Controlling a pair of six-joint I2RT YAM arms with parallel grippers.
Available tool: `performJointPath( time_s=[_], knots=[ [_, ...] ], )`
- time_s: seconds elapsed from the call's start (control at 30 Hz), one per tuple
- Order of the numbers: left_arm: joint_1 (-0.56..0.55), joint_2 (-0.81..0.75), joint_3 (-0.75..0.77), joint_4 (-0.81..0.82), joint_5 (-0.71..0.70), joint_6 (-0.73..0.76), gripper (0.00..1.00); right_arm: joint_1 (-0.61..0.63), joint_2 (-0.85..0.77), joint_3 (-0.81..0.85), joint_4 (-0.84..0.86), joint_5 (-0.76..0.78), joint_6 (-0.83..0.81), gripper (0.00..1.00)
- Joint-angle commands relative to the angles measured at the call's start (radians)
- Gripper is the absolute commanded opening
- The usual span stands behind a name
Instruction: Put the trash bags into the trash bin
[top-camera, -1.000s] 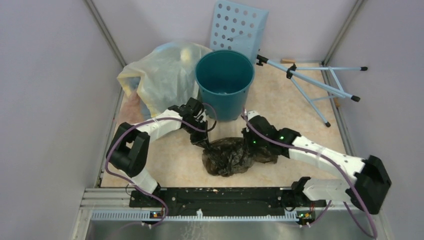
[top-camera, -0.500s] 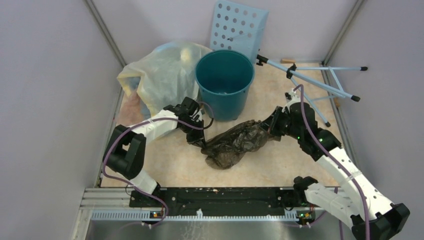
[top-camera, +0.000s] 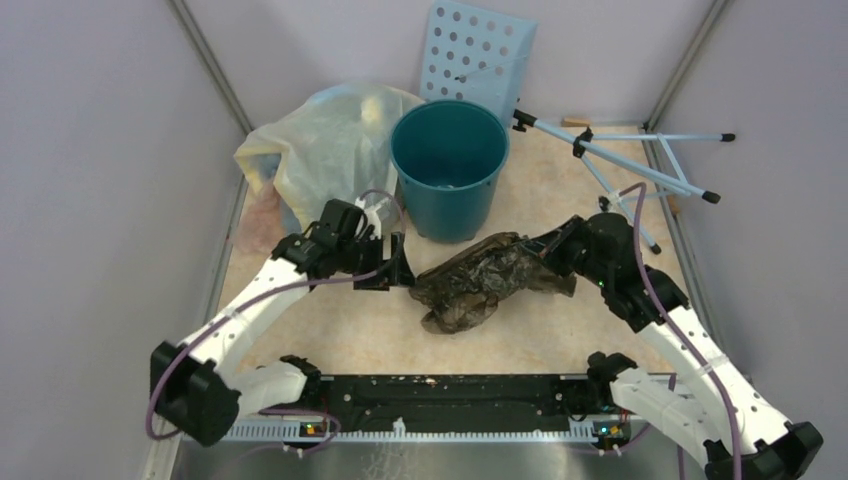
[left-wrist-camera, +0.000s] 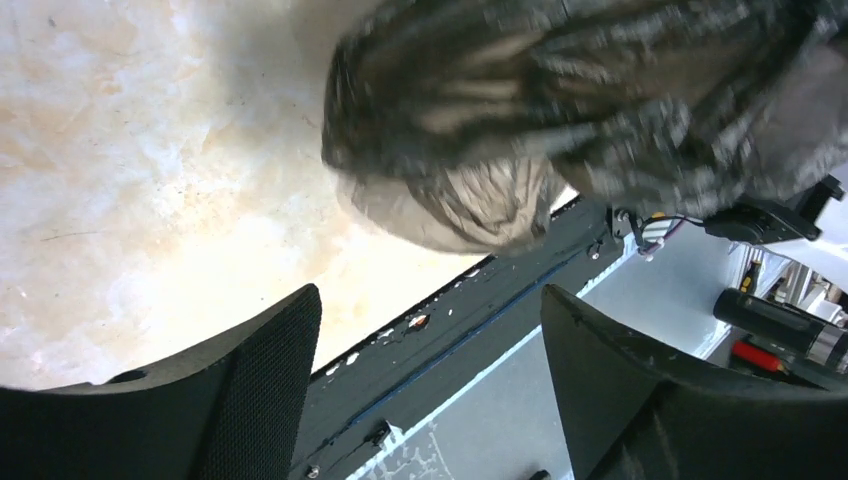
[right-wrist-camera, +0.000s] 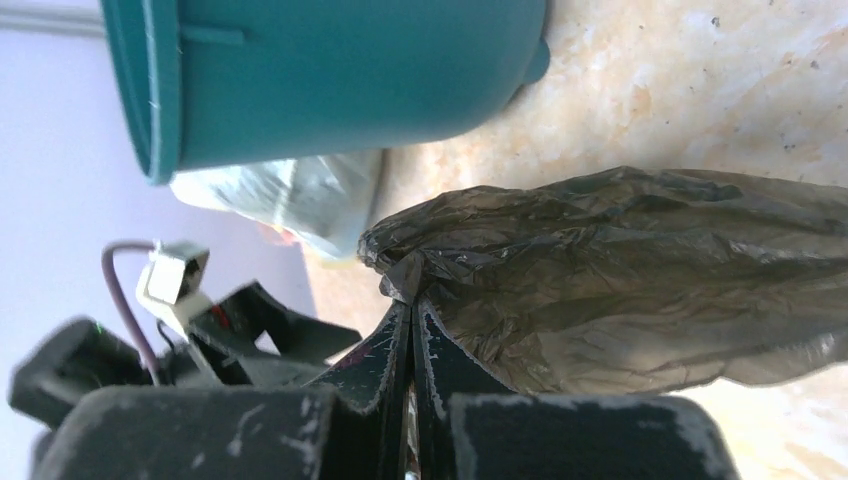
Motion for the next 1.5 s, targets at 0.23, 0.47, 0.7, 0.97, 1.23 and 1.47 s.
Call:
performJointPath(
  time_s=[0.23, 0.47, 0.7, 0.97, 1.23, 1.47],
  knots=[
    [-0.059, -0.397, -0.176, 0.155, -0.022, 0.052, 0.86, -0.011, 0.066, 0.185, -0.282, 0.15, 0.361, 0.0],
    [-0.23, -0.368, -0.196, 0.277, -0.237, 0.153, 0.91, -0.011, 0.084, 0.185, -0.35, 0.203, 0.422, 0.0],
    [-0.357, -0.292, -0.241, 0.473, -0.367, 0.421, 0.99, -0.011, 0.089, 0.115, -0.325, 0.148, 0.453, 0.0],
    [-0.365, -0.113, -0.262, 0.614, -0.232, 0.702, 0.98, -0.011, 0.084, 0.116, -0.304, 0.158, 0.406, 0.0],
    [-0.363, -0.021, -0.259, 0.705, -0.33, 0.741, 0.99, -0.011, 0.055, 0.096, -0.289, 0.153, 0.402, 0.0],
    [-0.349, 0.071, -0.241, 0.762, -0.326, 0.795, 0.98, -0.011, 0.051, 0.088, -0.285, 0.148, 0.386, 0.0]
  ],
)
